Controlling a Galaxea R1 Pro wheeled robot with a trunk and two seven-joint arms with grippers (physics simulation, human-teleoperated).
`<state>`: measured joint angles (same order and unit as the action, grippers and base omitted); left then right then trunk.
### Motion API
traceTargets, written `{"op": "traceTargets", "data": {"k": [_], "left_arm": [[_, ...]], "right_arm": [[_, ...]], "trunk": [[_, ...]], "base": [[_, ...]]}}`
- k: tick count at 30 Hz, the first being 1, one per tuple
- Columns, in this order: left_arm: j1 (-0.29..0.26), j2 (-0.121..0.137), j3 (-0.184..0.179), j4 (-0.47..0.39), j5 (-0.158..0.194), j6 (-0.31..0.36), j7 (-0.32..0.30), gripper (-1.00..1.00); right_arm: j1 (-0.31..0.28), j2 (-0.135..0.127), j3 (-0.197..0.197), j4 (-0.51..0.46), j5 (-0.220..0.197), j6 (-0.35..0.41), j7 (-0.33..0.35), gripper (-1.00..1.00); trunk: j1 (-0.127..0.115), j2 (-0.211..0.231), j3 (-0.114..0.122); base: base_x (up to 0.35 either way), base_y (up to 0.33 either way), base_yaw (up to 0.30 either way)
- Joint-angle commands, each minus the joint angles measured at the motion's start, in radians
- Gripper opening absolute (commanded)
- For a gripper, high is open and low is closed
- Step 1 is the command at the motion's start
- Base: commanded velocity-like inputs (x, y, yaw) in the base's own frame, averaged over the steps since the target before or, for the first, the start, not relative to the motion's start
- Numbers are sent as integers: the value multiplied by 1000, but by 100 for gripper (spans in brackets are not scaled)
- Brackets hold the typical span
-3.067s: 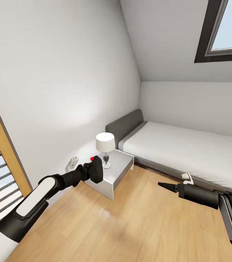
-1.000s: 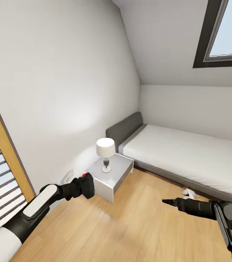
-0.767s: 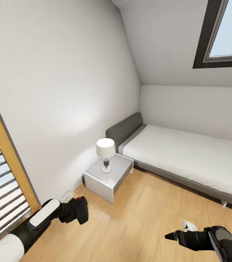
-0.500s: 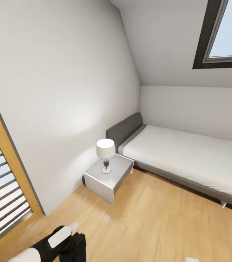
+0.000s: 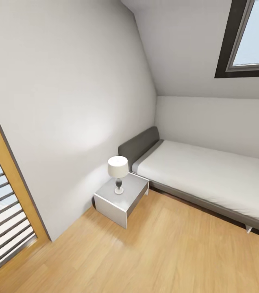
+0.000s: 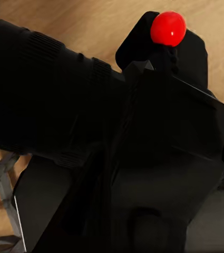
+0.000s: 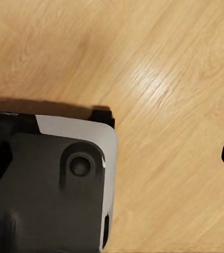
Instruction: Attach the digital camera to the camera tripod in the bedroom.
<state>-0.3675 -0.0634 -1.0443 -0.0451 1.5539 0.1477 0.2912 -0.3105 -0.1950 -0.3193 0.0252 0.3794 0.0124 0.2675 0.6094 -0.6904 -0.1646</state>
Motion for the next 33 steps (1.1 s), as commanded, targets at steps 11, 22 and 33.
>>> {"op": "traceTargets", "data": {"k": [11,22,33], "left_arm": [[93,22,-13,34,-18,-87,-66,-100],[129,64,-14,42,-14,-159,-72,-100],[133,83,-14,42,-9,-184,-79,-100]], "right_arm": [[67,15,-10,7,6,-58,-19,100],[70,19,-12,7,6,-70,-37,100],[70,16,-14,7,6,-109,-37,100]], "trunk": [[-42,76,33],[-84,153,68],[-126,230,102]], "base": [[0,0,0],[0,0,0],[0,0,0]]}}
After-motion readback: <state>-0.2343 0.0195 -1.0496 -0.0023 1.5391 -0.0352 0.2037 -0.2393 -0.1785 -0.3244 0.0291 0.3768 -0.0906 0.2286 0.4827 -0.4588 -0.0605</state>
